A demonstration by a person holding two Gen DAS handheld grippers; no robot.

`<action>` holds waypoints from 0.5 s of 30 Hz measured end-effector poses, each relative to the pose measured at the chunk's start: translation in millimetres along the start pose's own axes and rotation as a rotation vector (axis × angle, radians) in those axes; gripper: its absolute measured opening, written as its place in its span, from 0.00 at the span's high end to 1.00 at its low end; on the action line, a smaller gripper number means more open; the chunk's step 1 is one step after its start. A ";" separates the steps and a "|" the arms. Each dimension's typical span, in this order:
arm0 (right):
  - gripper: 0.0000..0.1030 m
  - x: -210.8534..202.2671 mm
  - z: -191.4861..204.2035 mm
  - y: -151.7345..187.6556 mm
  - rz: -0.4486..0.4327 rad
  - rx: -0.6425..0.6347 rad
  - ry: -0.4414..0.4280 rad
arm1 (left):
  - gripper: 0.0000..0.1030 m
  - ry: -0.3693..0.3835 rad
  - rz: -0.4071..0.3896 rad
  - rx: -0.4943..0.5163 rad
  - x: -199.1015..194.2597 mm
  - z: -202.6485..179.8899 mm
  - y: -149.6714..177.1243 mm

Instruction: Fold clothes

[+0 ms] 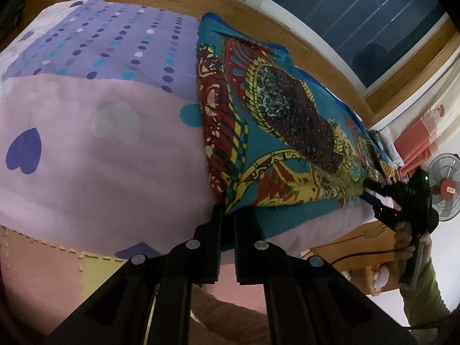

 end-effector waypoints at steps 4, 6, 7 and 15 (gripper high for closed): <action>0.69 -0.5 -2.3 -2.6 -0.015 0.066 0.001 | 0.95 -0.008 0.007 0.012 0.2 0.4 -0.7; 0.69 1.2 -0.7 -7.8 -0.036 0.078 0.003 | 0.95 -0.006 0.006 0.010 0.2 1.5 -1.3; 0.71 4.1 1.1 -13.3 -0.048 0.071 0.012 | 0.95 -0.005 0.006 0.006 0.2 2.1 -1.8; 1.00 -20.1 -10.4 -3.4 -0.060 0.091 0.040 | 0.96 -0.003 -0.054 0.000 -28.4 -9.8 -11.6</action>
Point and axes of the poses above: each gripper's, at about its wrist camera, not at the fingertips, and x roughly the way its jaws point, z to its left, y to its underside, the point moved 10 cm from there along x, roughly the way its jaws point, and after that the axes turned 9 degrees about y, right-handed, at the moved point
